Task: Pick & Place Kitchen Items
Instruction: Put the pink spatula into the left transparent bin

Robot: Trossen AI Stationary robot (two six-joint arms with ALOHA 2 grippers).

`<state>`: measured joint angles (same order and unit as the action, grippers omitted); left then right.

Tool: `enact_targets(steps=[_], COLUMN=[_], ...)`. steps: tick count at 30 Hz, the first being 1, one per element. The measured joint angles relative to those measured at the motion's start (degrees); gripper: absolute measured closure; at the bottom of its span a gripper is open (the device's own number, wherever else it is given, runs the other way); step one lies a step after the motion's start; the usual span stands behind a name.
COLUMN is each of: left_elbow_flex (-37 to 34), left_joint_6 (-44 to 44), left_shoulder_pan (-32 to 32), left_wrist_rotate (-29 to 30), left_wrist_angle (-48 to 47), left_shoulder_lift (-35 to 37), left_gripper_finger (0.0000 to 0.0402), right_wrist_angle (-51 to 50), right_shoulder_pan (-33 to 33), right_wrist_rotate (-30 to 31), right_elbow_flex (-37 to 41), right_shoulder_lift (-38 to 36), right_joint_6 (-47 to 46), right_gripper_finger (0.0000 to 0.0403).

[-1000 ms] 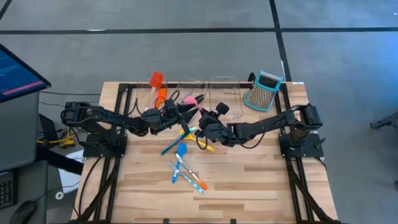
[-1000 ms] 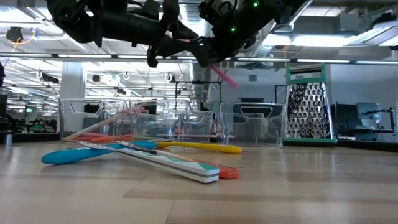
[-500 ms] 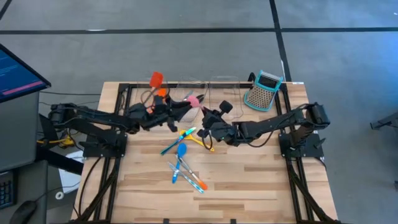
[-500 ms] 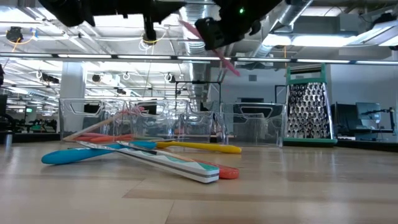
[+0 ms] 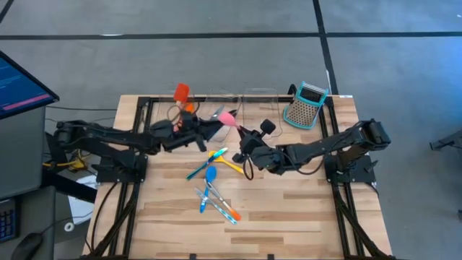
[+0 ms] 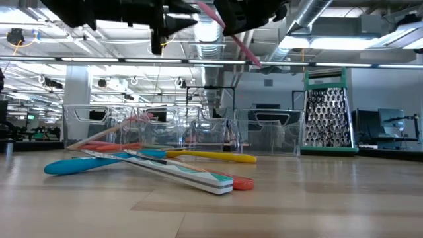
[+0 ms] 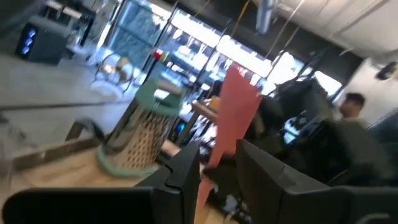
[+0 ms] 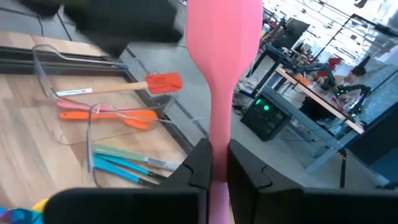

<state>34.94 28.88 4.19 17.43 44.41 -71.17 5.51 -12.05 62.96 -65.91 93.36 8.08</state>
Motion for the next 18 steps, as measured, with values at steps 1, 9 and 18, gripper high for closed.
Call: enact_targets(steps=[1, 9, 18], left_elbow_flex=[0.0, 0.0, 0.0], left_joint_6=[0.6, 1.6, -0.1], left_shoulder_pan=[0.0, 0.0, -0.1], left_wrist_rotate=[0.3, 0.6, -0.3], left_wrist_angle=[0.3, 12.3, 14.2], left_shoulder_lift=[-1.2, -10.1, -11.2], left_gripper_finger=[0.0304, 0.0304, 0.0304], right_wrist_angle=[-0.1, -1.9, -5.9], right_shoulder_pan=[0.0, 0.3, 2.5], right_wrist_rotate=[0.0, 0.1, -1.5], right_elbow_flex=[0.0, 0.0, 0.0], right_shoulder_lift=[0.1, 0.6, 0.6], right_joint_6=[0.0, -1.1, -5.3], right_gripper_finger=[0.0384, 0.0384, 0.0384])
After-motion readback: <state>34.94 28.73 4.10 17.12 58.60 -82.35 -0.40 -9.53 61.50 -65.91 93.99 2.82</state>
